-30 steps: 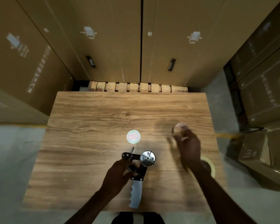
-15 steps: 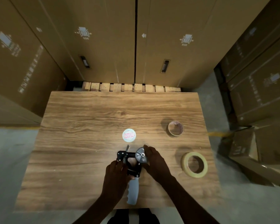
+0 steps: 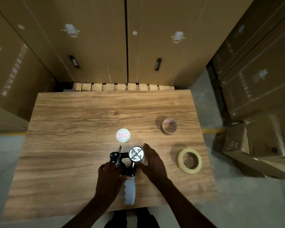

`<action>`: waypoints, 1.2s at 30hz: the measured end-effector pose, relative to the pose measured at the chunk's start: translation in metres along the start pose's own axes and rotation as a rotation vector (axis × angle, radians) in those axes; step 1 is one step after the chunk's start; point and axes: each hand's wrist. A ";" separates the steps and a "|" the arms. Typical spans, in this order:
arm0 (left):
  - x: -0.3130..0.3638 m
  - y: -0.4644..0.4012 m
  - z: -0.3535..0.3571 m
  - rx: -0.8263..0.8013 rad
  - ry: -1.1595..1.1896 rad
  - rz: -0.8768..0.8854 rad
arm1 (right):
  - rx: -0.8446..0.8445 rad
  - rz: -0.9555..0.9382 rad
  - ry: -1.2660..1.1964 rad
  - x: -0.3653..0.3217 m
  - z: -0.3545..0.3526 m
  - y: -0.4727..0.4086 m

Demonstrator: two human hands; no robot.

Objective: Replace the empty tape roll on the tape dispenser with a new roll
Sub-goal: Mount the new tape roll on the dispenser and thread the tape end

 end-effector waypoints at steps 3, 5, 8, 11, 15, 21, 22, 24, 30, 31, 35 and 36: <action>-0.003 -0.011 -0.006 -0.032 -0.049 0.025 | 0.304 0.056 -0.018 0.008 -0.039 0.014; -0.002 -0.020 -0.009 -0.057 -0.063 -0.001 | 0.520 0.135 0.021 0.021 -0.069 0.023; 0.007 -0.039 -0.013 -0.047 -0.066 -0.020 | 0.708 0.351 0.097 0.052 -0.111 0.032; 0.011 -0.054 -0.011 -0.033 -0.071 0.005 | 0.604 0.620 0.040 0.086 -0.132 0.033; 0.017 -0.058 -0.007 -0.016 0.064 0.060 | 0.444 0.662 -0.170 0.098 -0.141 0.028; 0.031 -0.045 0.006 0.037 0.254 0.089 | 0.340 0.661 -0.062 0.105 -0.145 0.015; 0.036 -0.043 0.007 0.028 0.278 0.106 | 0.328 0.669 -0.034 0.108 -0.144 0.015; 0.048 -0.044 0.009 -0.027 0.330 0.134 | 0.322 0.675 -0.011 0.112 -0.143 0.015; 0.110 -0.047 0.004 -0.369 0.844 -0.152 | 0.347 0.573 -0.063 0.103 -0.138 0.014; 0.121 -0.051 0.002 -0.489 0.998 -0.307 | 0.380 0.526 -0.062 0.100 -0.136 0.013; 0.144 -0.066 -0.008 -0.872 1.445 -0.841 | 0.464 0.300 -0.074 0.074 -0.133 0.008; 0.143 -0.069 -0.011 -0.899 1.543 -0.899 | 0.461 0.267 -0.082 0.066 -0.131 0.006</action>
Point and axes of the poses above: each hand's wrist, its own y-axis away from the middle knuckle, its own z-axis out of the palm, x = y × z, and after that the axes turned 9 degrees about -y, right-handed
